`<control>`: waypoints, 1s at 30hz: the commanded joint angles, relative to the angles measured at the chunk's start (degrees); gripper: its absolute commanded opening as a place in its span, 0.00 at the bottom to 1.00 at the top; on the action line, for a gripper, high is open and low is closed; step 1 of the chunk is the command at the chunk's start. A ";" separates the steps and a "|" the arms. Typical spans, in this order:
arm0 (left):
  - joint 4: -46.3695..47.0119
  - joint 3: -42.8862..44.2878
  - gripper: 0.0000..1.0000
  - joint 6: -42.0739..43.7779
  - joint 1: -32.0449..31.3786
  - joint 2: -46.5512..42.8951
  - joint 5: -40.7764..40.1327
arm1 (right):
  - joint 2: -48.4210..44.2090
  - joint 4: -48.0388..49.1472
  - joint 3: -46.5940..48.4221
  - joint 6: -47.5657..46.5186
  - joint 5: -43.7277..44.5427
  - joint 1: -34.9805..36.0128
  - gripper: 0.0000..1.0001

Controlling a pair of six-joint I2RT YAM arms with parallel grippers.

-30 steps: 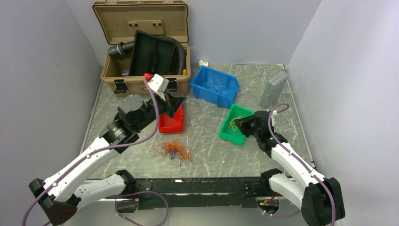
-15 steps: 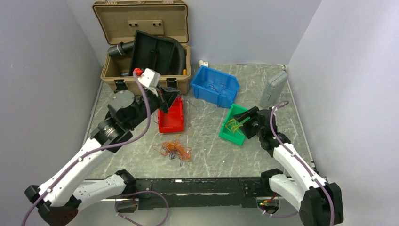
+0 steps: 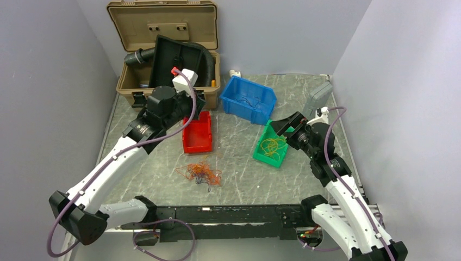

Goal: Untangle the cables

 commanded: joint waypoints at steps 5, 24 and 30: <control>0.17 1.01 0.00 1.63 2.46 4.21 -2.46 | 0.91 -0.45 3.20 -5.87 0.10 0.05 0.92; -1.53 0.53 0.00 1.41 3.34 17.05 -8.95 | 48.42 -0.04 37.20 -46.56 -5.80 3.29 0.82; -4.09 1.69 0.00 -0.65 4.69 20.31 -8.80 | 60.81 -1.63 44.53 -55.80 -10.43 3.39 0.82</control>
